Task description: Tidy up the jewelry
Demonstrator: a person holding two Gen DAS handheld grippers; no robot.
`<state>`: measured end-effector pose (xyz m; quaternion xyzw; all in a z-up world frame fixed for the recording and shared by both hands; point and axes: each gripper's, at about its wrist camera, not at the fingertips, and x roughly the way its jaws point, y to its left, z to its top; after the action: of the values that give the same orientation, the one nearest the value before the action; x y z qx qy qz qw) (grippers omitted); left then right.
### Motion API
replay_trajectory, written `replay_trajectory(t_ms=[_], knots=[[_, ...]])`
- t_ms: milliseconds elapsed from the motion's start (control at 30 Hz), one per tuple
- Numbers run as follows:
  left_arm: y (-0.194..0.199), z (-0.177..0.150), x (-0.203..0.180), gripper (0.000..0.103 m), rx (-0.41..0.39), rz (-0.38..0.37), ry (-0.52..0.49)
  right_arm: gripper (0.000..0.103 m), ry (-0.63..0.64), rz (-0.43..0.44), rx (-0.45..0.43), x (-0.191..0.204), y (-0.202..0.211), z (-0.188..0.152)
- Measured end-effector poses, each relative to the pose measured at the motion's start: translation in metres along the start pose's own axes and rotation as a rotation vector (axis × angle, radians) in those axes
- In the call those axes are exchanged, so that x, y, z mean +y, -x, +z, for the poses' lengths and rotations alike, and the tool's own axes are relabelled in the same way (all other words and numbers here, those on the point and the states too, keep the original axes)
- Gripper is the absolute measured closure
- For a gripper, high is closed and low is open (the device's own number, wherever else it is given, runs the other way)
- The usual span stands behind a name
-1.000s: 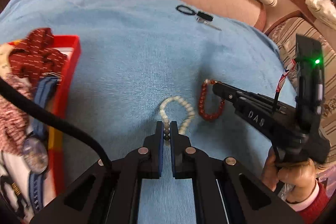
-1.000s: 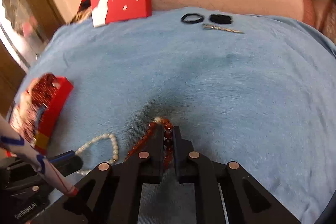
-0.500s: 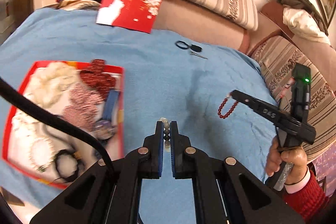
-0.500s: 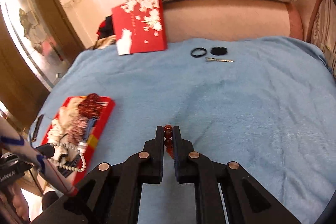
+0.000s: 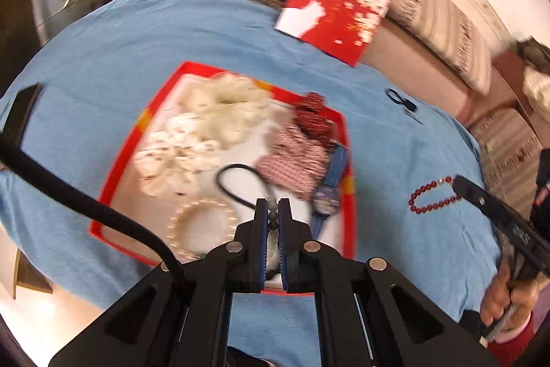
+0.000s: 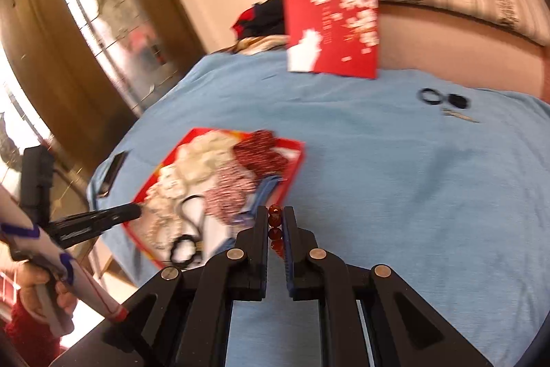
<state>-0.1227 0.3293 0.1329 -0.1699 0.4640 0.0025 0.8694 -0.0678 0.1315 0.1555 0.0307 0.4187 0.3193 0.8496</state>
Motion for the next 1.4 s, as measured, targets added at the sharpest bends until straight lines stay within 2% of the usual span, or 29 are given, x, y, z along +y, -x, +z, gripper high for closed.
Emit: replay_trajectory(t_ms=[167,300,433,567,667,733,767,800,867,933,1133,1267,1333,1400], knots=[[-0.016,0.003,0.034,0.098,0.006,0.062,0.056,0.095,0.079,0.033,0.058,0.048,-0.037,0.000],[-0.025,0.008,0.063,0.098,0.002,0.107,0.105,0.095,0.103,0.062,0.104,0.072,-0.065,-0.001],[-0.033,0.006,0.086,0.098,0.013,0.154,0.136,0.094,0.068,0.102,0.161,0.077,-0.095,-0.003],[-0.037,0.000,0.094,0.098,0.021,0.166,0.141,0.094,0.034,0.098,0.206,0.073,-0.118,-0.010],[-0.037,-0.003,0.096,0.098,0.017,0.182,0.134,0.094,0.013,0.063,0.228,0.066,-0.129,-0.014],[-0.036,-0.002,0.096,0.098,0.010,0.191,0.134,0.093,0.000,0.051,0.231,0.060,-0.129,-0.015],[-0.033,-0.002,0.095,0.098,-0.001,0.190,0.131,0.085,-0.002,0.048,0.231,0.058,-0.128,-0.015],[-0.030,-0.002,0.093,0.097,-0.007,0.188,0.124,0.071,-0.002,0.044,0.229,0.056,-0.125,-0.015],[-0.024,-0.003,0.087,0.087,-0.026,0.196,0.106,0.062,0.004,0.039,0.207,0.053,-0.115,-0.014],[-0.015,-0.005,0.080,0.062,-0.057,0.210,0.091,0.062,0.014,0.032,0.195,0.052,-0.108,-0.013],[0.010,-0.015,0.053,0.053,-0.126,0.240,0.038,0.062,-0.019,0.006,0.163,0.028,-0.078,-0.021],[0.023,-0.024,0.035,0.052,-0.149,0.277,0.021,0.062,-0.078,-0.043,0.153,-0.004,-0.058,-0.034],[0.031,-0.031,0.026,0.052,-0.151,0.286,0.062,0.062,-0.105,-0.064,0.148,-0.016,-0.050,-0.040],[0.037,-0.040,0.014,0.052,-0.146,0.242,0.145,0.062,-0.148,-0.075,0.125,-0.028,-0.038,-0.050]])
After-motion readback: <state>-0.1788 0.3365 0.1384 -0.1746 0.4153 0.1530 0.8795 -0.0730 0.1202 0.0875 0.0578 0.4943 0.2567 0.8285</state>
